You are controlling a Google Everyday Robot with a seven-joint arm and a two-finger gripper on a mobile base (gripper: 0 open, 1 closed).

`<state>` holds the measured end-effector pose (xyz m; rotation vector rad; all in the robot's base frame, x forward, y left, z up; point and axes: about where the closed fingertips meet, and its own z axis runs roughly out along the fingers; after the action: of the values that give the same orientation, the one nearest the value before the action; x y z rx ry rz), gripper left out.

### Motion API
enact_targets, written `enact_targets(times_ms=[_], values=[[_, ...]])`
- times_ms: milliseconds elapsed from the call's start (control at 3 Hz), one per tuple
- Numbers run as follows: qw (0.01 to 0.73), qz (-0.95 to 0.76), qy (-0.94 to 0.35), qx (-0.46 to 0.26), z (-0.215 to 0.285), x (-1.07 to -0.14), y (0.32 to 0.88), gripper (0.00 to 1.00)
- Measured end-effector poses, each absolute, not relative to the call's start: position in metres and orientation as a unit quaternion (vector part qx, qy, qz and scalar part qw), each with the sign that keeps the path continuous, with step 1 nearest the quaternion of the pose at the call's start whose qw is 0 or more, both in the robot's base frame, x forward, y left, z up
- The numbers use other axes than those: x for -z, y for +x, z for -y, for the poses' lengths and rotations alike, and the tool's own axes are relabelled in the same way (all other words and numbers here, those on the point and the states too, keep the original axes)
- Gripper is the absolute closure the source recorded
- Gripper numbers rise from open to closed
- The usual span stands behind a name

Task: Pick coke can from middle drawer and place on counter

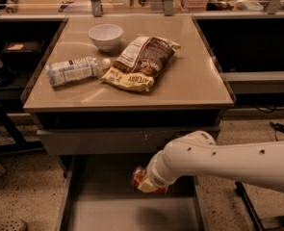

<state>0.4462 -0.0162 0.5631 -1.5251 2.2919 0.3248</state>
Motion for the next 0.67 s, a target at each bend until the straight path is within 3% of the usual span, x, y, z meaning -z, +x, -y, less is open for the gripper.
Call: enact_targets(times_ms=[667], values=[[0.212,-0.826,-0.521,-0.040,0.079,-0.694,0.459,1.00]])
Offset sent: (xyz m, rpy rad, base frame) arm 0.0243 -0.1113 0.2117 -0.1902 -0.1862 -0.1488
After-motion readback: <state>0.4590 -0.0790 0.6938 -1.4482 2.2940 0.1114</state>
